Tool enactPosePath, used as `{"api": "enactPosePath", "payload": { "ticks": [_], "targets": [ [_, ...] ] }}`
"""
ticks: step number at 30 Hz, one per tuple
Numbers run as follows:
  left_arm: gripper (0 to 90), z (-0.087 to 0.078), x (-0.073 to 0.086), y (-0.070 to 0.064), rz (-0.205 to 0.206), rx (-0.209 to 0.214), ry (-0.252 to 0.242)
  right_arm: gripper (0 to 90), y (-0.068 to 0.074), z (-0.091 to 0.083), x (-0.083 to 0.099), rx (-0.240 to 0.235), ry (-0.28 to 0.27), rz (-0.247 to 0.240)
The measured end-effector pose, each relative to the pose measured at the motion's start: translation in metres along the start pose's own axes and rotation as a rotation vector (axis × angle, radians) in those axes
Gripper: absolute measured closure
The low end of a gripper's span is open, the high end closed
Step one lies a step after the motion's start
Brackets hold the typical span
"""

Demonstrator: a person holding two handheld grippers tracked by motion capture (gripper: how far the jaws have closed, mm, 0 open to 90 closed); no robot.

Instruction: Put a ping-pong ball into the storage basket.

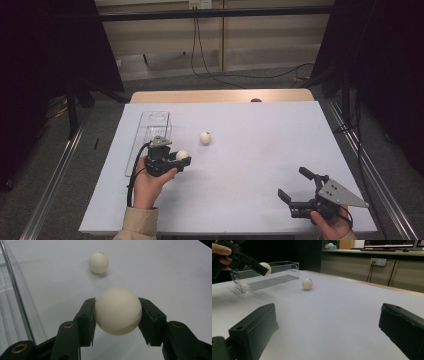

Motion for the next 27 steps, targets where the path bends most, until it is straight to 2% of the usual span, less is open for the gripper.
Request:
{"api": "enactPosePath", "payload": {
  "ticks": [27],
  "targets": [
    [51.1,-0.0064,-0.0014,0.0042,0.002,-0.018,-0.006,0.8,-0.0013,-0.0012,0.0004,0.017,-0.004,0.015]
  ]
}}
Point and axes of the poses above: each handheld gripper's, and its own axes: z roughly forward along the jaws, x roughly out of its underside, y roughly to its left, the point moved 1 cm from there along z, roughly forward along the jaws, and after that the axes turned 7 degrees about y, right-handed, at the moved point
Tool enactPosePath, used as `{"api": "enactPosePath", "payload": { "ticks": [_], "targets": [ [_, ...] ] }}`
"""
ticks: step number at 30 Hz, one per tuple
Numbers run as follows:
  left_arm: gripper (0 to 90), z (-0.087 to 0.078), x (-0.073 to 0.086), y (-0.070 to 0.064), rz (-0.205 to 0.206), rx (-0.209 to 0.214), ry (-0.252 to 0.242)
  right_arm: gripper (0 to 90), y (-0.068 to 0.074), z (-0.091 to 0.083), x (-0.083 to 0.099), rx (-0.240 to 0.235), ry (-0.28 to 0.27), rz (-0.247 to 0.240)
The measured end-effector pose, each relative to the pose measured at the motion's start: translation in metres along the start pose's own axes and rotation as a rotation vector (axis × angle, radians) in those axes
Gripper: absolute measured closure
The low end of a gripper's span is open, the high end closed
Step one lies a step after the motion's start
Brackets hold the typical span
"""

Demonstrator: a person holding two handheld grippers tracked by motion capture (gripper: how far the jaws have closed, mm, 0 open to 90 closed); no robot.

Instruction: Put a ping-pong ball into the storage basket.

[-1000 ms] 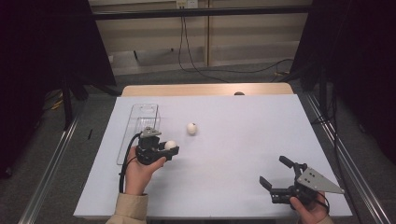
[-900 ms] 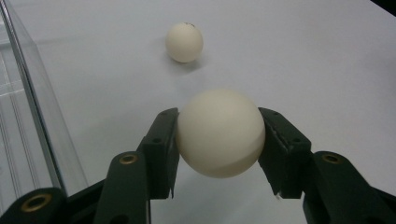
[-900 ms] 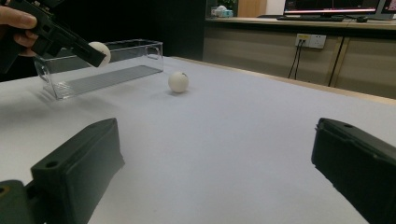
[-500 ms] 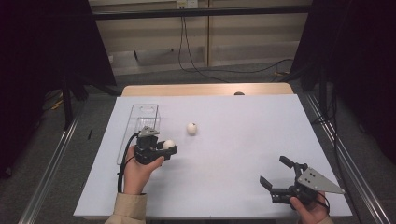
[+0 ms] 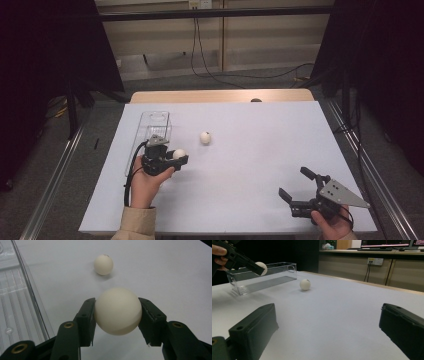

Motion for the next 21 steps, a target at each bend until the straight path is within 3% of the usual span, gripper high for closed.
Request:
{"api": "enactPosePath", "payload": {
  "ticks": [21],
  "targets": [
    [51.1,-0.0060,-0.0007,0.0044,0.000,-0.013,-0.004,1.0,-0.0004,-0.0002,0.0000,0.000,-0.003,0.005]
  ]
}}
Point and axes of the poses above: each handheld gripper's, and its own axes: z roughly forward along the jaws, x roughly out of its underside, y roughly to its left, the point moved 1 cm from there along z, roughly forward along the jaws, and after that the axes turned 7 degrees about y, right-handed, at the moved point
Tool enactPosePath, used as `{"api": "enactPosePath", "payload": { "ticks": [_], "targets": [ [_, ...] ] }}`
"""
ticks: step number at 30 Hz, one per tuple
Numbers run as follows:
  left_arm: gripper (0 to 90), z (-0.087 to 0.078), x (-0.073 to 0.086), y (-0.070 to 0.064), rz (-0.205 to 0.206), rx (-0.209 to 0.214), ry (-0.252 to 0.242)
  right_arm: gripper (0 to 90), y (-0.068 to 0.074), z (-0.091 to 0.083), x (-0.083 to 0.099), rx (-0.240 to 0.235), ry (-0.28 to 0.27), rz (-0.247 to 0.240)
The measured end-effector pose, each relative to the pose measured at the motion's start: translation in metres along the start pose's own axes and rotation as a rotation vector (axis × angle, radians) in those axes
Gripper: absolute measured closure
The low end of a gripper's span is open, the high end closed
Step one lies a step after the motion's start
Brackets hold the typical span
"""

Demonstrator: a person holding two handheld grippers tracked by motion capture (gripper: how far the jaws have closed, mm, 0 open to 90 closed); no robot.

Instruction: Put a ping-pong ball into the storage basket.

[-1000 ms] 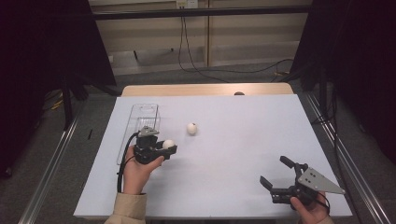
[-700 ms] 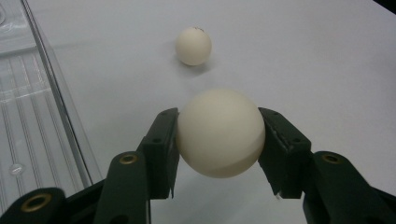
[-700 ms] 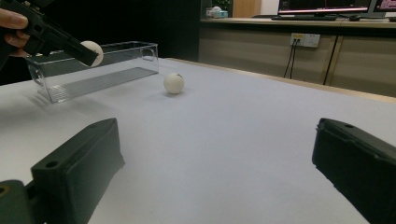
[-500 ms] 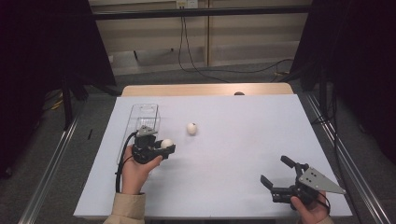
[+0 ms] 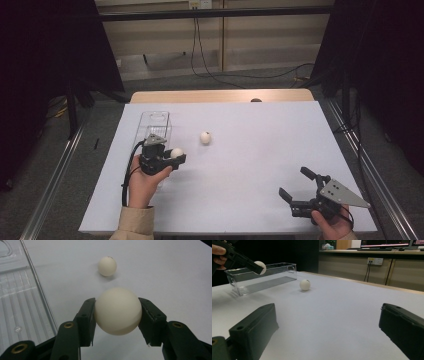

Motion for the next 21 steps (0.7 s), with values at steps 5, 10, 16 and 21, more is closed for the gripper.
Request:
{"api": "enactPosePath", "payload": {
  "ticks": [5,10,16,21],
  "targets": [
    [51.1,-0.0031,-0.0003,0.0020,-0.009,-0.004,-0.009,1.0,0.0000,0.0001,-0.0001,0.000,-0.001,0.001],
    [51.1,-0.0049,-0.0001,0.0039,-0.017,-0.008,-0.018,1.0,0.0002,0.0002,0.0000,0.001,0.001,0.001],
    [51.1,-0.0051,-0.0003,0.0044,-0.014,-0.014,-0.014,1.1,-0.0002,0.0000,-0.0001,0.001,-0.002,-0.001],
    [51.1,-0.0063,-0.0004,0.0054,-0.018,-0.019,-0.009,1.0,-0.0002,-0.0002,0.0000,0.001,-0.001,0.000]
  ]
}}
Point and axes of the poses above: each handheld gripper's, and its own axes: z roughly forward along the jaws, x roughly out of its underside, y roughly to its left, the point moved 1 cm from there along z, roughly forward along the jaws, and after that the axes turned 7 degrees about y, right-handed, at the moved point
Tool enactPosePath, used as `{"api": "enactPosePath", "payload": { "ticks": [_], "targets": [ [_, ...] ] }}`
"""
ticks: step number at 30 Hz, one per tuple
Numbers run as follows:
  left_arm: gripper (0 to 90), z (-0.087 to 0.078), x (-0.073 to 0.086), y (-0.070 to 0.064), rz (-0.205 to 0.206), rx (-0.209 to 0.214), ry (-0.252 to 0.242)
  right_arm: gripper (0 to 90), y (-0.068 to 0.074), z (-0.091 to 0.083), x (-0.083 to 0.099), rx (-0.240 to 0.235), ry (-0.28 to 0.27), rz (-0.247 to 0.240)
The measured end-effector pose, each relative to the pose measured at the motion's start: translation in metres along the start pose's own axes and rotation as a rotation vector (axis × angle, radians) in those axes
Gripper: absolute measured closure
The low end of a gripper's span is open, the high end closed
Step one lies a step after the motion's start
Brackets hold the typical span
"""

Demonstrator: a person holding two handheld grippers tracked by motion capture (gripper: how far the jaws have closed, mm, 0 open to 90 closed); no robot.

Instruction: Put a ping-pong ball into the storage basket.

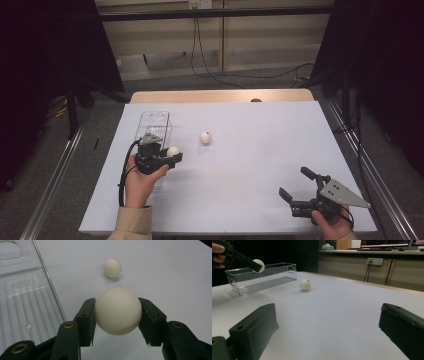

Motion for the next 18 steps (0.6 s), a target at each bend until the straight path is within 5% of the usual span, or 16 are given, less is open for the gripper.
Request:
{"api": "enactPosePath", "payload": {
  "ticks": [18],
  "targets": [
    [51.1,-0.0082,-0.0006,0.0050,-0.005,-0.020,-0.008,1.0,0.0004,0.0000,-0.0001,-0.003,0.001,0.000]
  ]
}}
Point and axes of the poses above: each handheld gripper's, and its own axes: z roughly forward along the jaws, x roughly out of its underside, y roughly to its left, the point moved 1 cm from there along z, roughly forward along the jaws, and after that the axes turned 7 degrees about y, right-handed, at the moved point
